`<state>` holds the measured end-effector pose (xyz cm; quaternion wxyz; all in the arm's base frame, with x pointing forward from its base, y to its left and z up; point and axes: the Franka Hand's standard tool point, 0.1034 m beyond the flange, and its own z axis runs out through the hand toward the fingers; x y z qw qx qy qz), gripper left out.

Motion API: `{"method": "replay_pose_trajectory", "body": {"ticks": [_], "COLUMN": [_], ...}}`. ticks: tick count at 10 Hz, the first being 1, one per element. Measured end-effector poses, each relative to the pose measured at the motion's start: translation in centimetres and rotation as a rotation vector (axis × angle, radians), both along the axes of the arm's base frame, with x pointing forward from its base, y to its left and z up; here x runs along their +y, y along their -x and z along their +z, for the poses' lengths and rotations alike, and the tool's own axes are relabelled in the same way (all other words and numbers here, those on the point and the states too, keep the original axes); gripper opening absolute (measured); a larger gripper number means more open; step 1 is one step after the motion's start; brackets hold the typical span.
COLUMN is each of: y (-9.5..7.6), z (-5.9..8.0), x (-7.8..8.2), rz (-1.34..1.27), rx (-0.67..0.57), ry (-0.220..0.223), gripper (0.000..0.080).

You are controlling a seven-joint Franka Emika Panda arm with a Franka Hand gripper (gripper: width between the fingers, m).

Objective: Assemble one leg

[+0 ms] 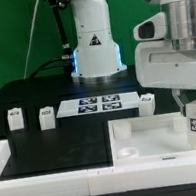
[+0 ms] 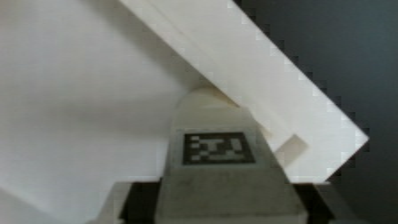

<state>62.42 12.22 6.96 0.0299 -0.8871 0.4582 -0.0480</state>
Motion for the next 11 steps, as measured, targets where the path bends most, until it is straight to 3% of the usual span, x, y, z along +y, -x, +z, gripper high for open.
{"method": "replay_pose_trajectory", "body": {"ticks": [2,3,4,5,6,7,11], "y": [-0.14,-0.14,-0.15,-0.19,-0.19,-0.21,-0.27], "z": [0.03,0.03,0.03,0.09,0.11,0.12,0.12], "x": [0.06,0.07,0.06,0.14,0.32,0.35,0.07], "rz": [-0.143,-0.095,-0.047,0.026,0.128,0.337,0.801], "rx": [-0.008,-0.009,-0.01,-0.014,-0.016,-0.02,-0.022], "ry": [-0.037,-0.032,-0.026,-0.018,-0.006,0.026,0.088], "gripper": [0.0292,0.0404,0.0572,0.0572,0.0633,0.0645,0.0648]}}
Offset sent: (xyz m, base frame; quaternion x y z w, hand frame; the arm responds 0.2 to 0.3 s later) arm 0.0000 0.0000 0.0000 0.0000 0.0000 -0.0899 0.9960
